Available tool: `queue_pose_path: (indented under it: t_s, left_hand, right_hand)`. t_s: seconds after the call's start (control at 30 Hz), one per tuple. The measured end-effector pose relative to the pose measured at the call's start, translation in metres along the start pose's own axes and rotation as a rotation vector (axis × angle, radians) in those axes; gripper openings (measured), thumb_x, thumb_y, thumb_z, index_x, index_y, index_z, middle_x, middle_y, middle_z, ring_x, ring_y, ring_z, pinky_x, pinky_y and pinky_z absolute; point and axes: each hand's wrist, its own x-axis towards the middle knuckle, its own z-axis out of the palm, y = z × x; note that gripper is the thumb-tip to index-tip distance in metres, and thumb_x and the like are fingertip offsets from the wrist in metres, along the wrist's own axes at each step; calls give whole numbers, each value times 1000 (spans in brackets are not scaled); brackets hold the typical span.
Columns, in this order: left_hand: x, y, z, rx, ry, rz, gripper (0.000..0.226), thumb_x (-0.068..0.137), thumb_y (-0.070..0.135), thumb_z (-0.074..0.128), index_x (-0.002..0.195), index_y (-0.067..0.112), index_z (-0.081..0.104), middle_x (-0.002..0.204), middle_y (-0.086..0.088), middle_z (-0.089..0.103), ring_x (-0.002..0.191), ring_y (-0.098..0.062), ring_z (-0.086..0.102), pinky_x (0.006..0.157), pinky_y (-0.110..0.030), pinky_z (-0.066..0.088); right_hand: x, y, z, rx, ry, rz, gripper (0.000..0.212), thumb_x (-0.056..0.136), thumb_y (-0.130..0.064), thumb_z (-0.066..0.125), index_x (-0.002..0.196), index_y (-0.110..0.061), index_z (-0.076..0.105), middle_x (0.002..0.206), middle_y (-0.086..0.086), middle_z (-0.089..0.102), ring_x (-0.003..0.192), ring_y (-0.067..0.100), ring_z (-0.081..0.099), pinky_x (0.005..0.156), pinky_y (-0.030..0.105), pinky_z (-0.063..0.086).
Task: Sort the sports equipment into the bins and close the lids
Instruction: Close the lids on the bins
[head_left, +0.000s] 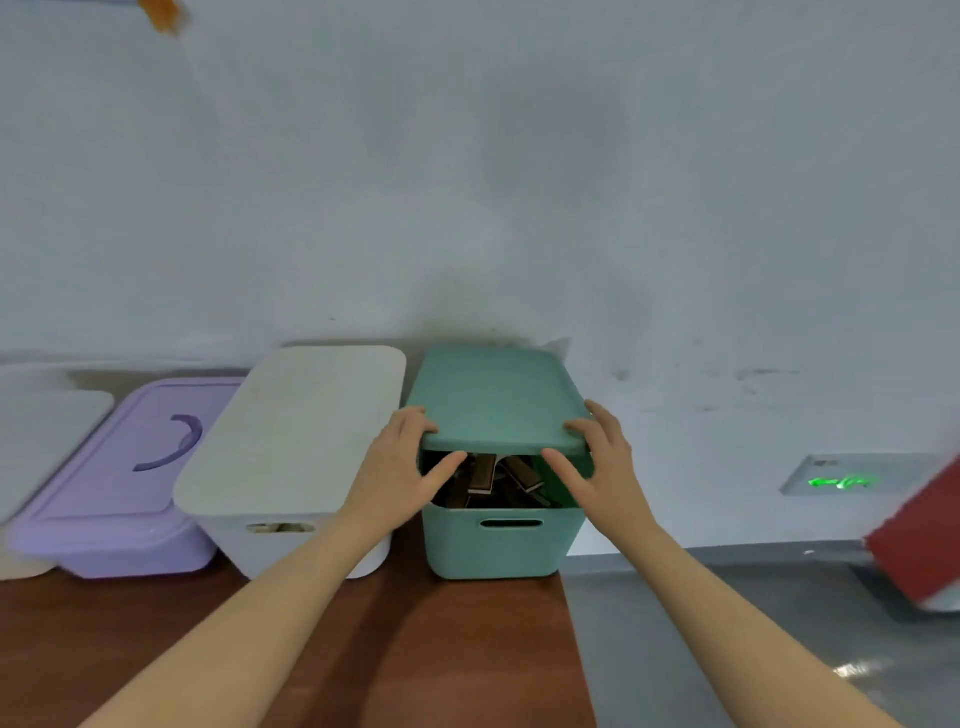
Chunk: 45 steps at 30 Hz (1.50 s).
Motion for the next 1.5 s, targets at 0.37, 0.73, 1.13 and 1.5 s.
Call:
queue_pose_path:
  t_s: [0.37,0.73,1.13,1.5]
  left_hand:
    - [-44,-1,30,52,-157,-57,35,79,27,72,98,0,62,128,-19,55,128,-34,43,107,-35,25]
    - [-51,-14,38,139,-231,-59,59,84,63,40,93,9,62,133,-13,53,132,-40,35,109,-43,22]
    - [-5,-12,37,414,-396,-69,58,94,57,20,138,26,39,152,2,28,143,-21,14,114,-37,14]
    - [80,-35,65,515,-518,-214,57,96,50,24,147,26,18,157,-6,10,144,-25,1,115,-44,8]
  right_hand:
    - [-36,31,5,-182,-193,62,52,83,-32,68,128,-10,54,151,12,26,141,26,18,114,26,0]
    - [-41,46,12,-249,-209,17,53,82,-42,65,124,-10,59,147,18,33,138,32,30,115,32,5]
    - [-3,37,21,-579,-111,-84,60,87,-55,24,103,-16,68,97,3,64,107,25,55,105,37,32]
    - [92,56,43,-618,-443,85,55,96,-53,26,147,-32,22,157,6,11,144,20,5,116,35,5]
